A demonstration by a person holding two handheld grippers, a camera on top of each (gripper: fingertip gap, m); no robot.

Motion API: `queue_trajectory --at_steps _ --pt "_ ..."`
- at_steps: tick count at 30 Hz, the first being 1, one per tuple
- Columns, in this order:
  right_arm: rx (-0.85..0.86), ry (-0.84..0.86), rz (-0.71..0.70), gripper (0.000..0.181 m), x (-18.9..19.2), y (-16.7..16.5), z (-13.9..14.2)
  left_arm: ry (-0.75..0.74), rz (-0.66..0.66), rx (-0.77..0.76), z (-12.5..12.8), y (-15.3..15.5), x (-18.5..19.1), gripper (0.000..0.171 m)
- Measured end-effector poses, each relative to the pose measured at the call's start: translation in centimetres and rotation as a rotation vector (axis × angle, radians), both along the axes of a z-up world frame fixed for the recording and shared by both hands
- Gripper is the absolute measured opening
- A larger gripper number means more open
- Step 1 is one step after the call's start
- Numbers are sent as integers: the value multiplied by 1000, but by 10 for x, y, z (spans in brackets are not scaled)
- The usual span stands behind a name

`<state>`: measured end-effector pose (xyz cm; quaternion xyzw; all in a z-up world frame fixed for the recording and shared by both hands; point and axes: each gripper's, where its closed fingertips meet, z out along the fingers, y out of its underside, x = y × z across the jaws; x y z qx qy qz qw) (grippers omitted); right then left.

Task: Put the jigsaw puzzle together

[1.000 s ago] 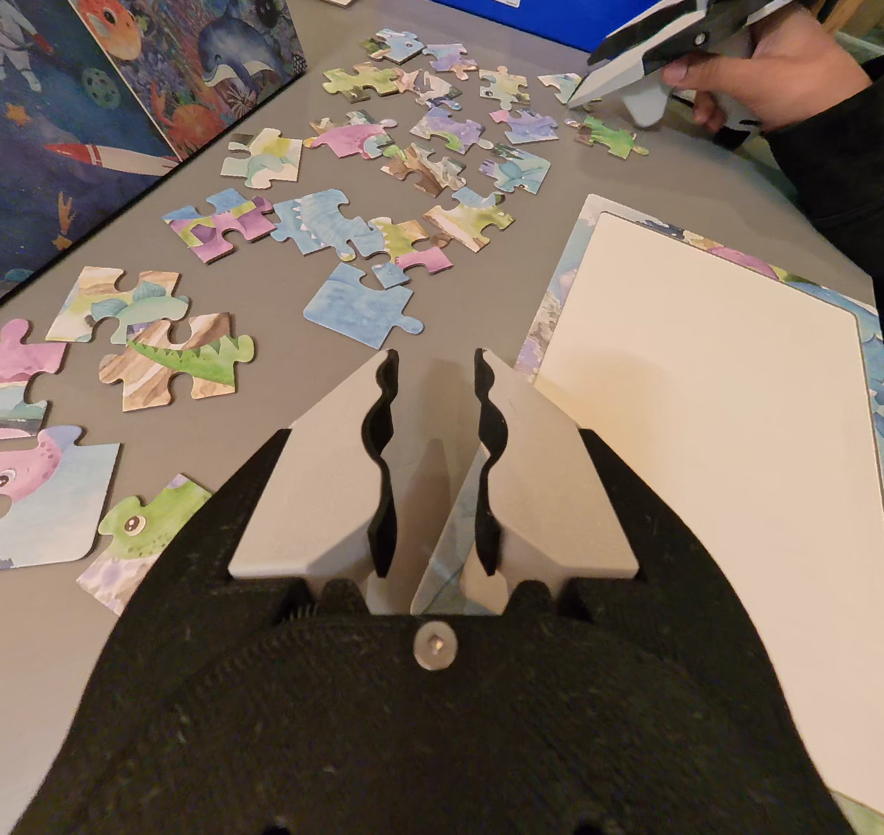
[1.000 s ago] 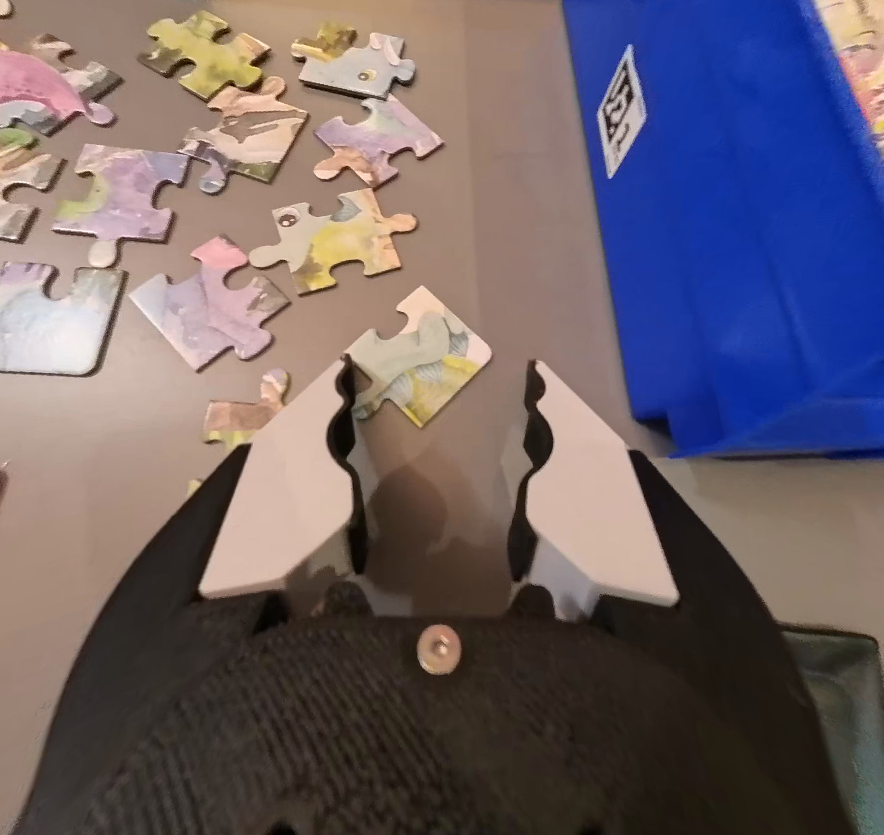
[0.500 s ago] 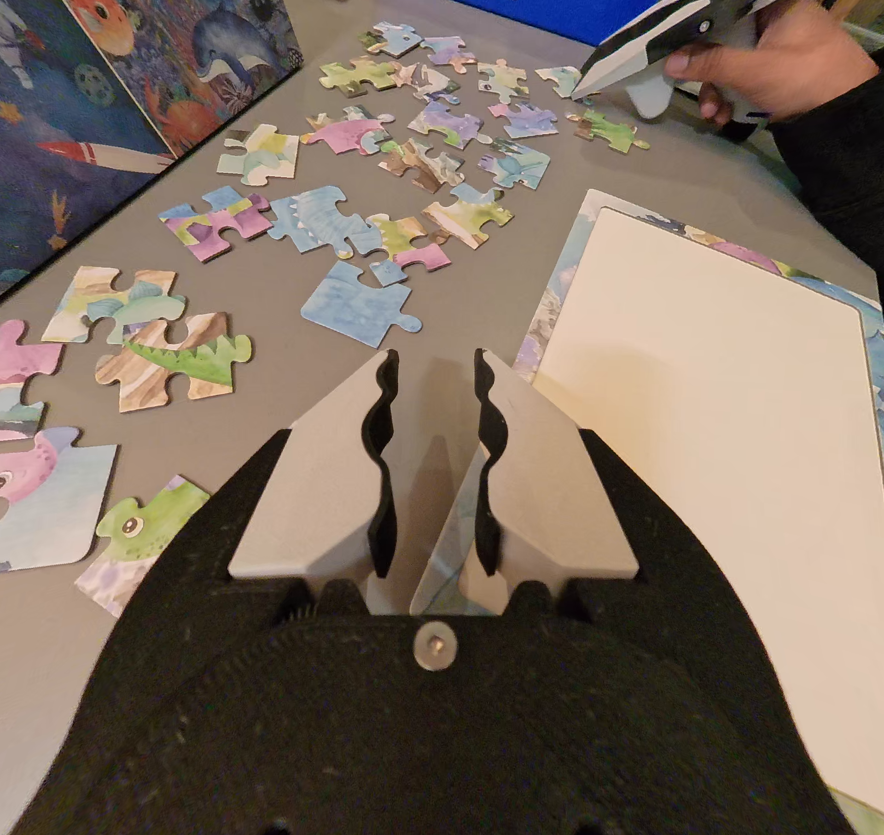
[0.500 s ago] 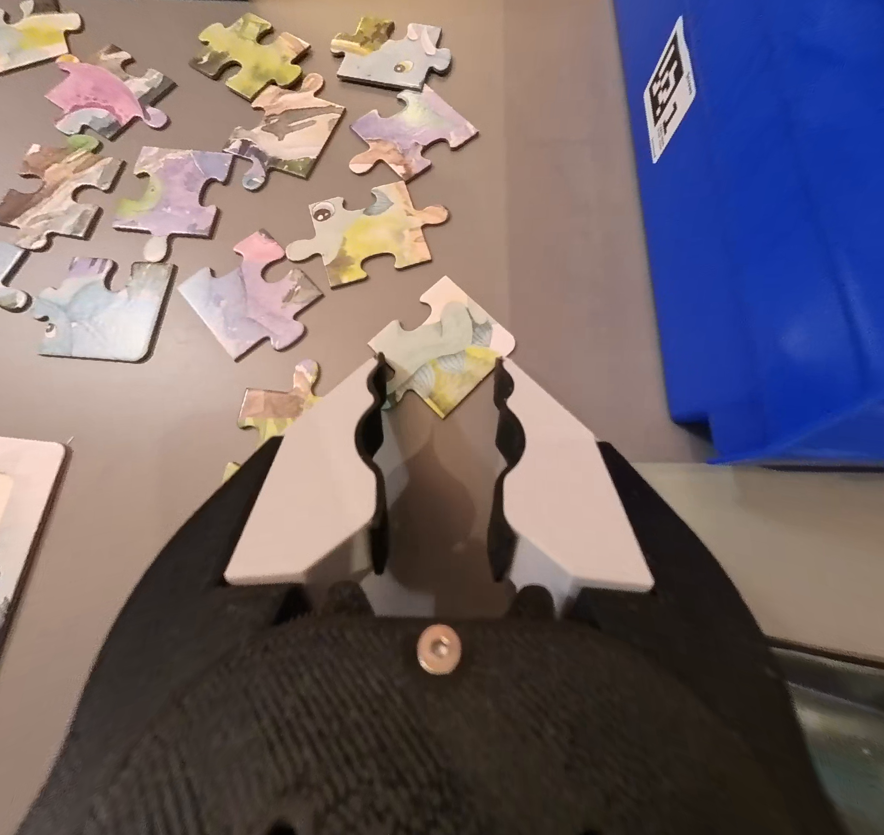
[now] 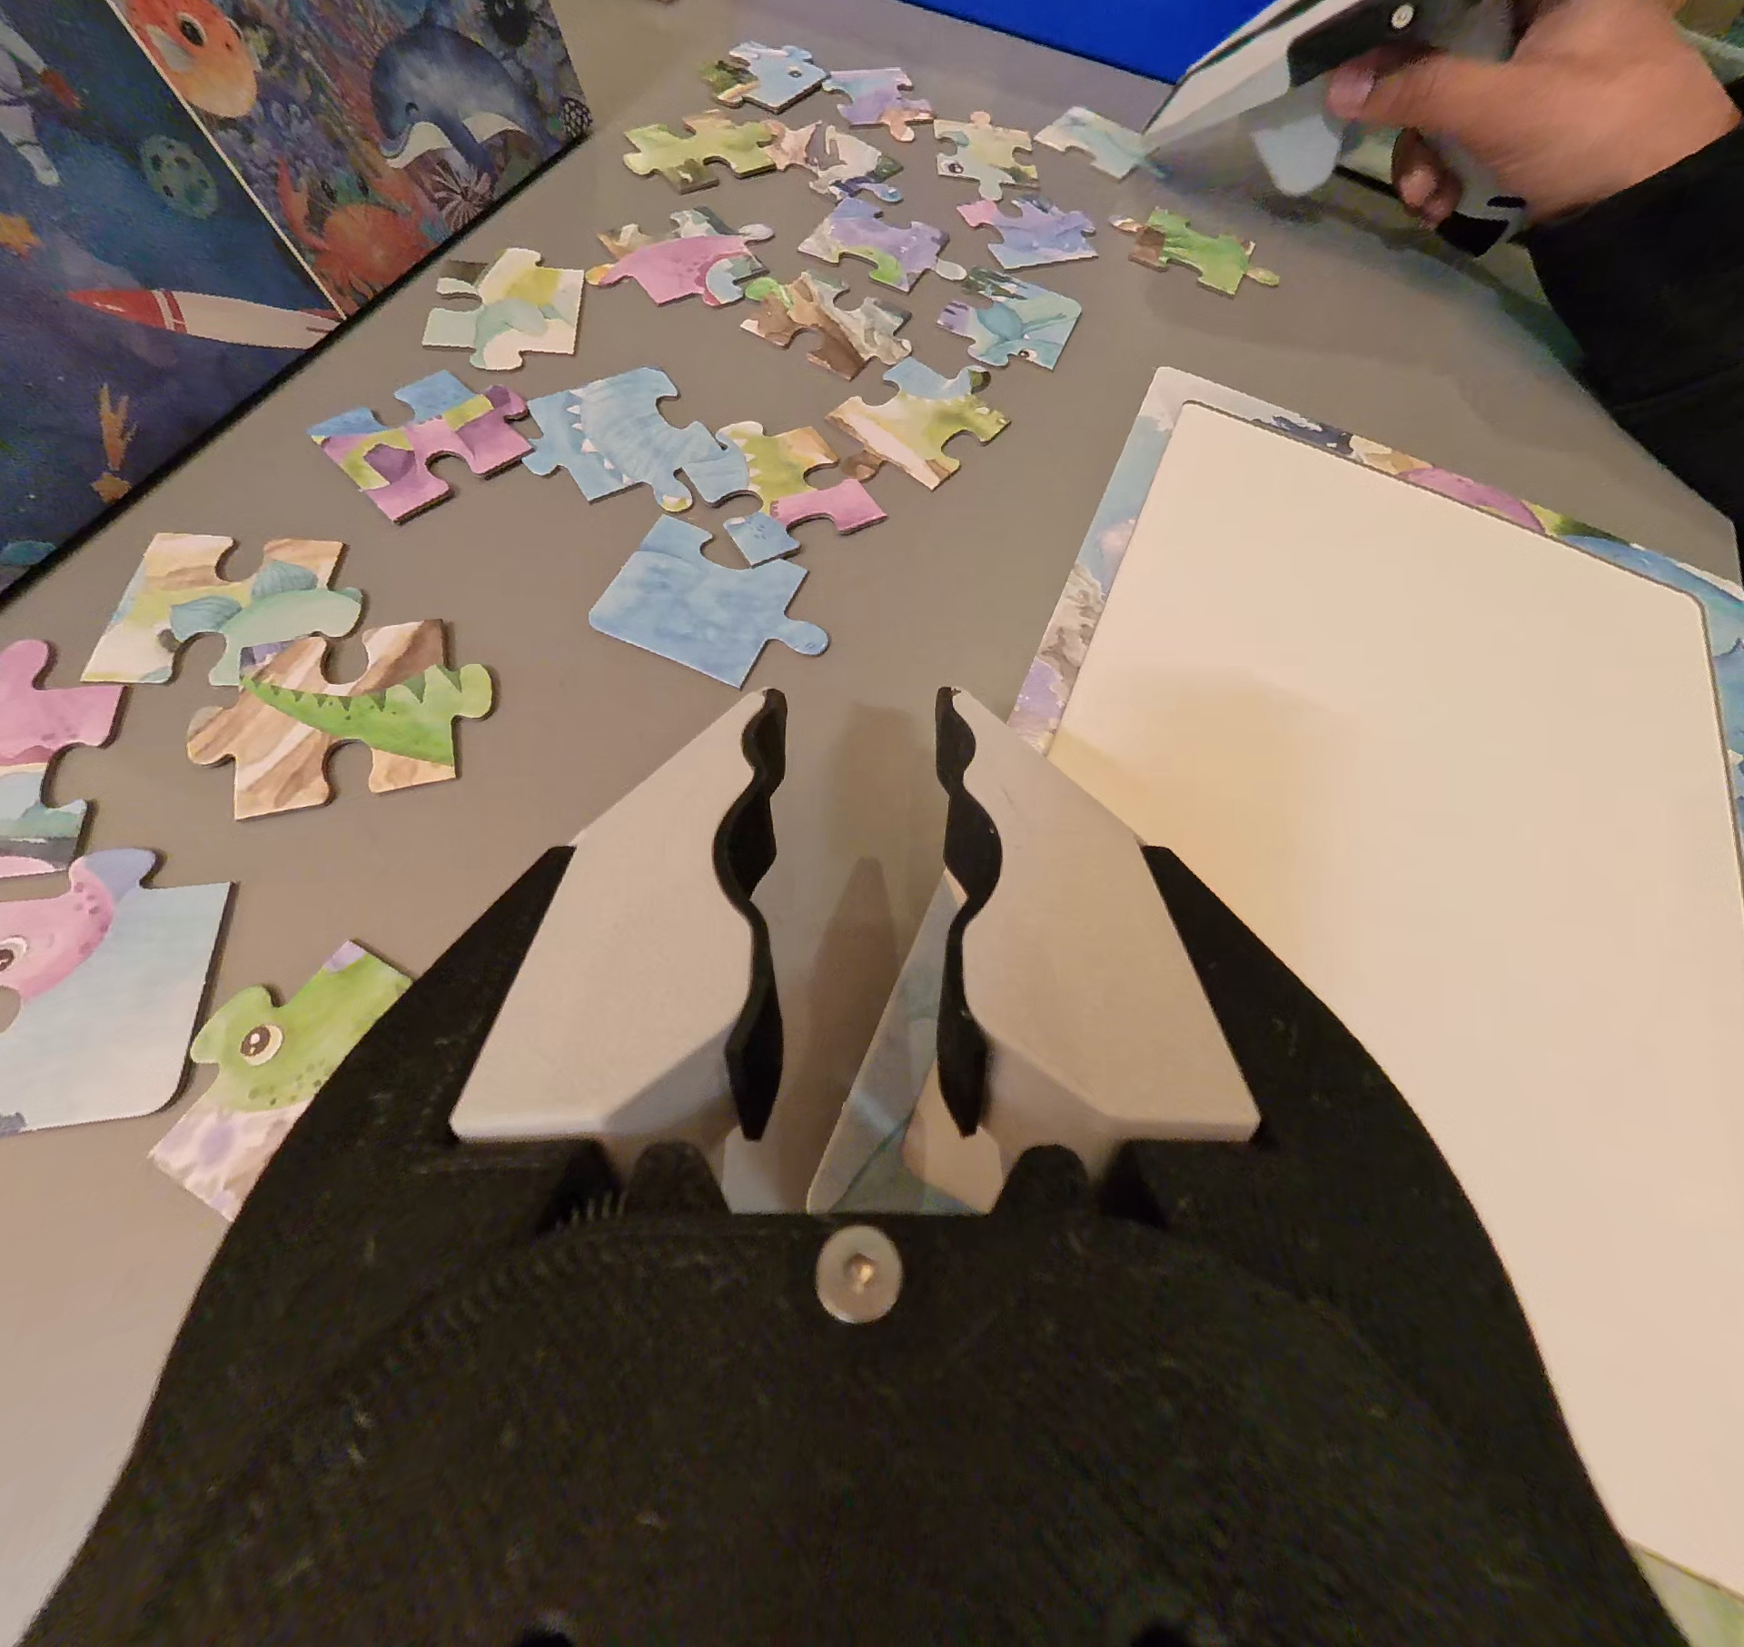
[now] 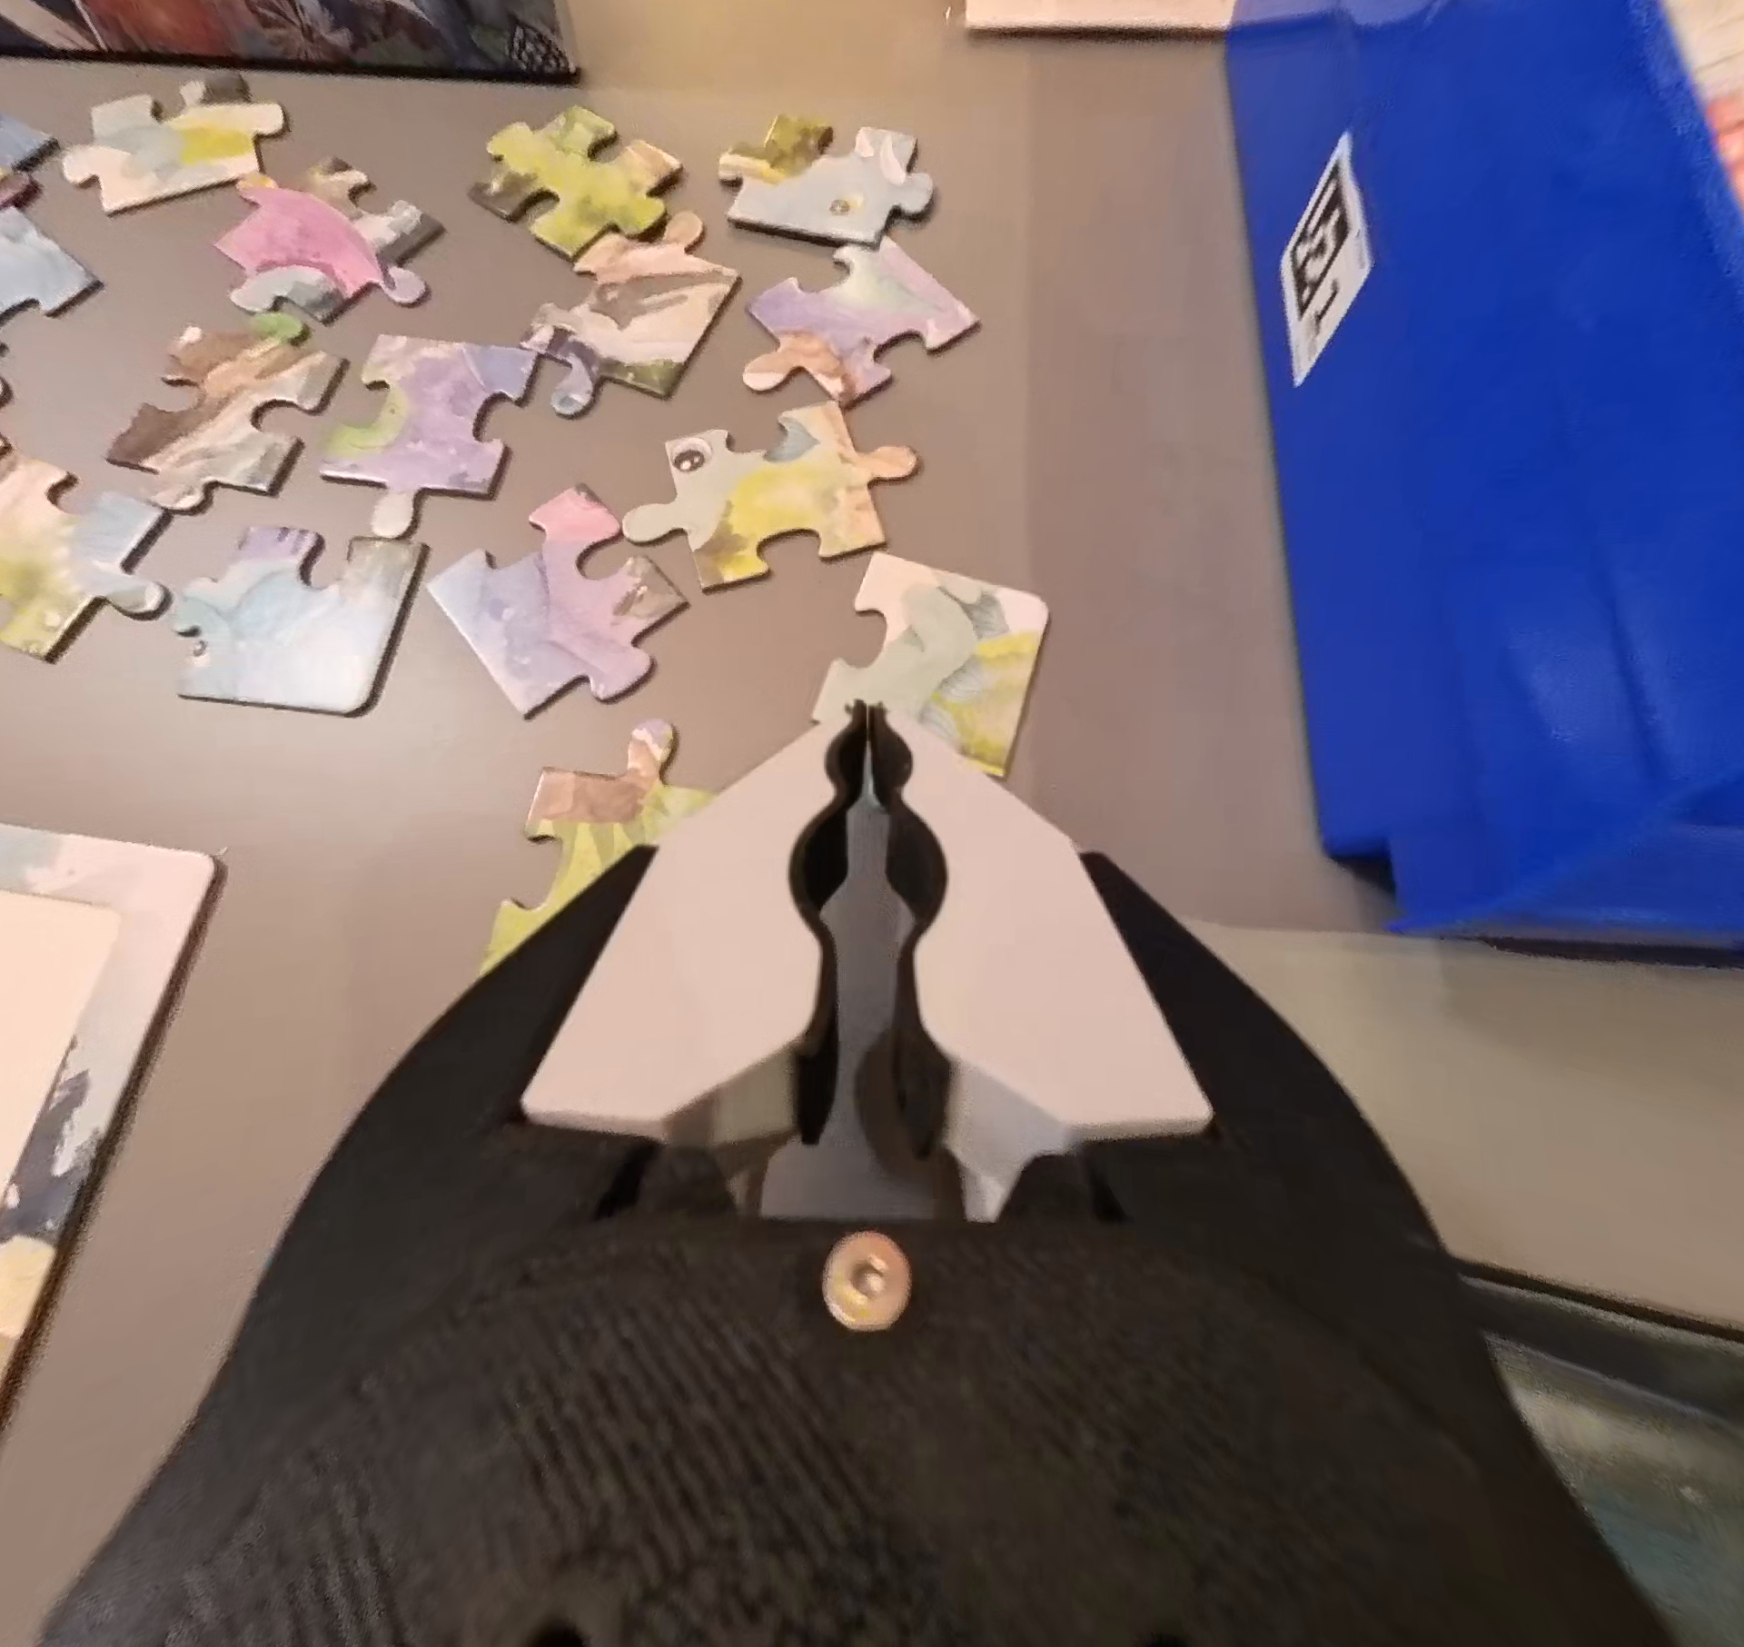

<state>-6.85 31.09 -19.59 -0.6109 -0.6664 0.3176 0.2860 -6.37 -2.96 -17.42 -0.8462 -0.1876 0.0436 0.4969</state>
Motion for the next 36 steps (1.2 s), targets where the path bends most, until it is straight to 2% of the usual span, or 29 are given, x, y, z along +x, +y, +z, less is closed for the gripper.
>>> queue_trajectory --at_steps 5,10,14,16,22,25,32,36 --pt "0 -31 -4 0 0 1 -7 -3 0 1 0 0 0 30" --pt "29 -41 -29 21 -1 6 -11 -5 0 0 0 0 0 30" --pt "28 -33 -37 16 -1 8 -11 -3 0 2 0 0 0 30" --pt "25 -38 -33 5 0 7 -11 -1 -1 0 0 0 0 30" --pt "34 -45 -34 0 1 8 -11 5 -3 -4 0 0 1 30" --pt "47 -43 -59 18 1 14 -11 5 -3 -4 0 0 1 30" --pt "44 -39 -51 29 0 11 -11 11 -8 -9 0 1 2 30" --pt "71 -53 -55 27 1 10 -12 9 -8 -11 -1 1 2 30"
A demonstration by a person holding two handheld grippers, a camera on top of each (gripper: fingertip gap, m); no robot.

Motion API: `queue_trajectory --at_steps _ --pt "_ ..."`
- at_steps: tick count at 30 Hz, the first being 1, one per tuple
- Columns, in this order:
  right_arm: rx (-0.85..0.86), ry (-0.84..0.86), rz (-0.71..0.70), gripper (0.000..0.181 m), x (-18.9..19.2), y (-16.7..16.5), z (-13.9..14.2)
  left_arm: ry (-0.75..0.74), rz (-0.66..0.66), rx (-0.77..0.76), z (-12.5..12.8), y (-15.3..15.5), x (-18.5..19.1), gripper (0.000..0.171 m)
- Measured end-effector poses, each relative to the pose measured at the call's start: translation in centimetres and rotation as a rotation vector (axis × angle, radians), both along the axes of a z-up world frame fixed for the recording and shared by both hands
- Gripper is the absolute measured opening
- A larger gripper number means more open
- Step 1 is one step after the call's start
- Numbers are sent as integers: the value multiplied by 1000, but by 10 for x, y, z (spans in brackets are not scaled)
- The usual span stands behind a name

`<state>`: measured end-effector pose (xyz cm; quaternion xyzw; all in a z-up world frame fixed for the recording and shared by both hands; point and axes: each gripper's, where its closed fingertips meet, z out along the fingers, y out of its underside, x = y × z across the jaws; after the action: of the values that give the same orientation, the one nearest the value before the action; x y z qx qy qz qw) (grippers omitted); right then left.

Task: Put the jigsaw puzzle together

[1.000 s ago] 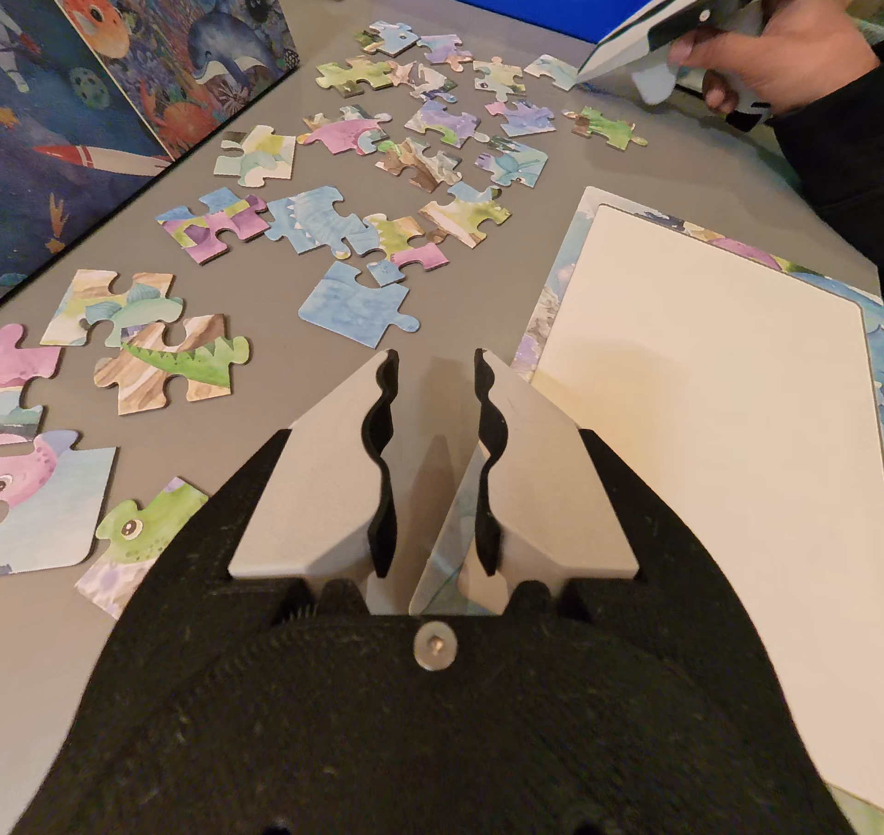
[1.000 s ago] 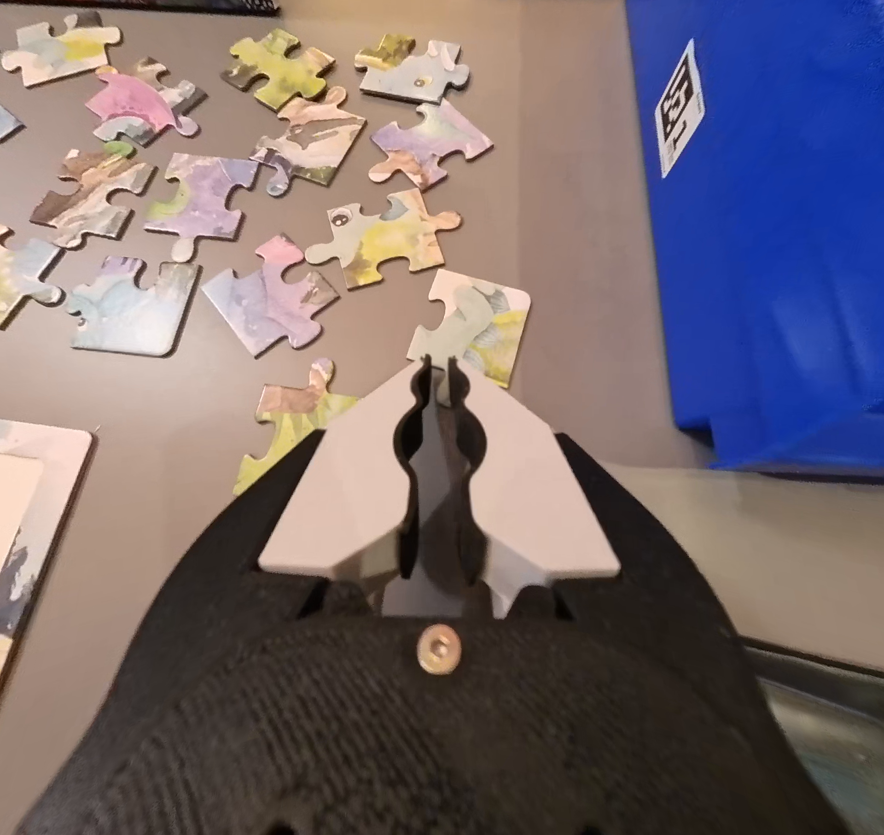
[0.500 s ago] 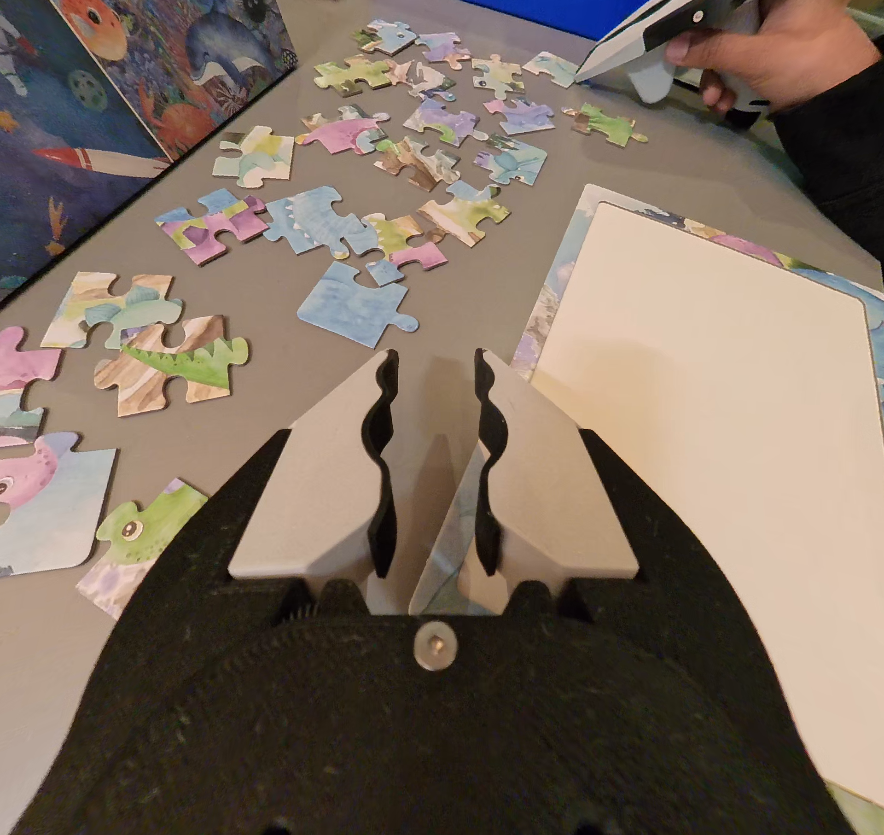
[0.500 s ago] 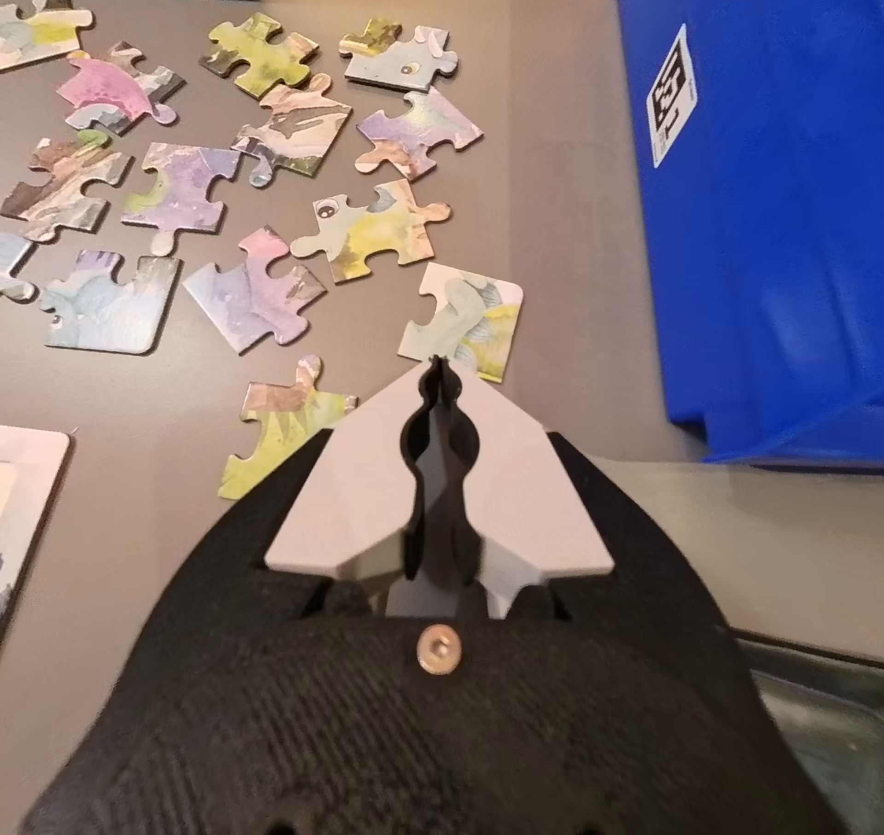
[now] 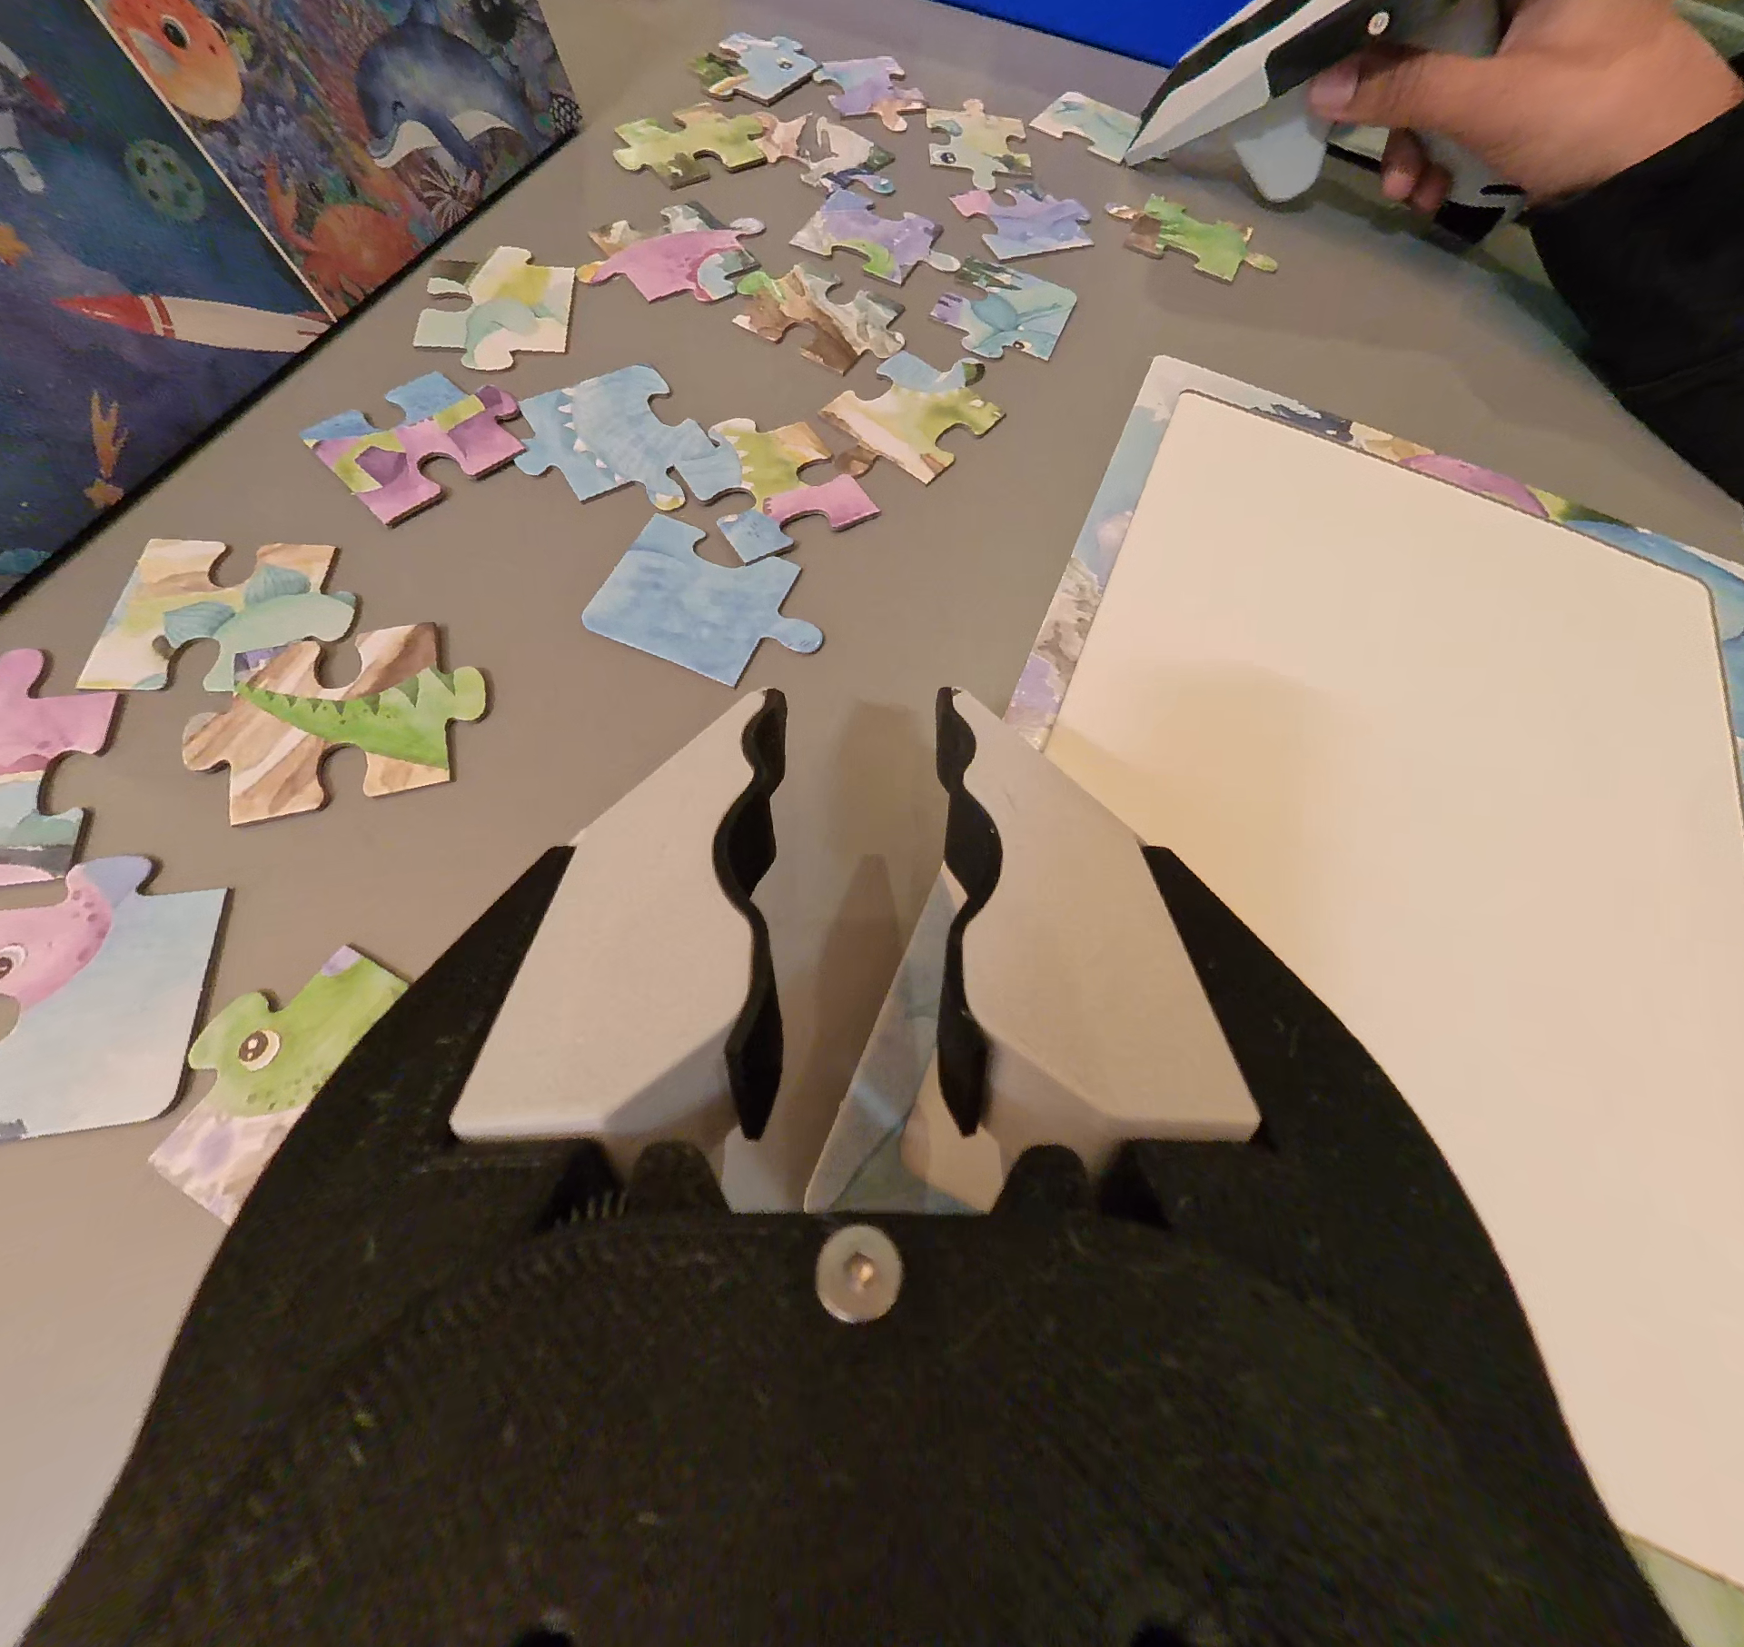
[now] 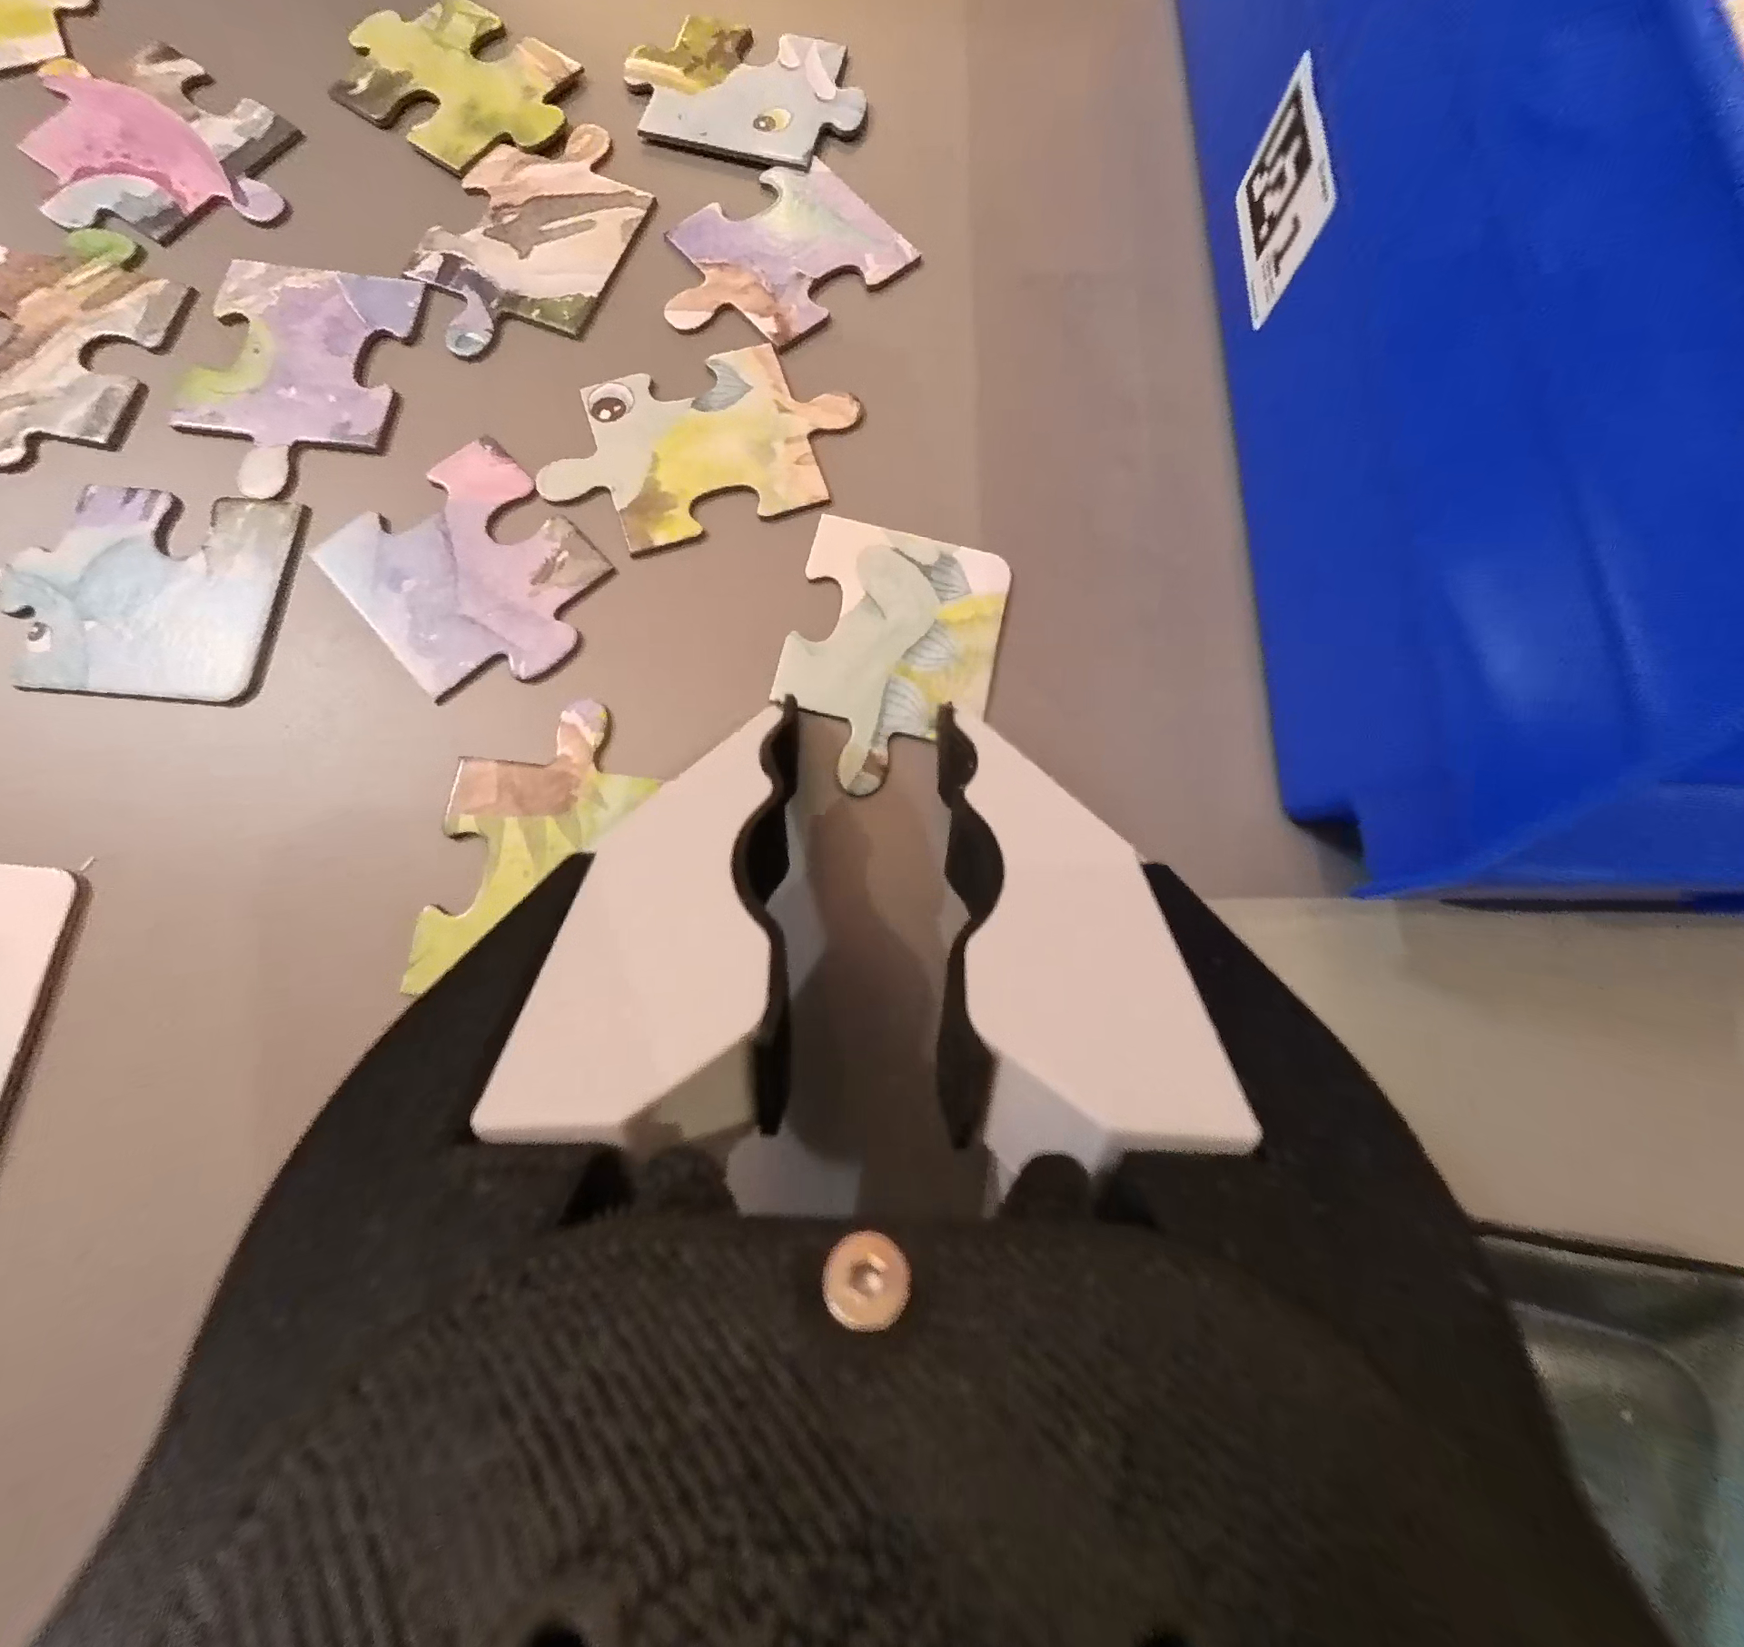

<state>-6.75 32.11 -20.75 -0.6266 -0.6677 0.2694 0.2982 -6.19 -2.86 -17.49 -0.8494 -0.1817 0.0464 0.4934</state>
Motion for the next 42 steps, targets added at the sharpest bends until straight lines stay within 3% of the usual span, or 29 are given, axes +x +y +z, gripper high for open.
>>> queue_trajectory --at_steps 5,16,18,22,38,39,42 --pt "53 0 -10 30 1 2 1 -10 5 6 0 0 -1 30" --pt "-59 -22 -21 33 9 2 -1 -9 0 11 1 0 0 29" --pt "-61 -12 -16 30 7 1 -1 -10 -3 7 0 0 0 28" --pt "-80 -3 15 8 5 -4 -1 -17 -7 3 -1 0 0 28" --pt "-139 75 56 0 3 -6 11 -5 -13 15 1 0 1 27" --pt "-122 84 44 7 2 -3 12 -5 -13 17 2 0 1 27" --pt "-96 77 6 47 -2 4 8 -10 -11 21 2 -1 1 27"
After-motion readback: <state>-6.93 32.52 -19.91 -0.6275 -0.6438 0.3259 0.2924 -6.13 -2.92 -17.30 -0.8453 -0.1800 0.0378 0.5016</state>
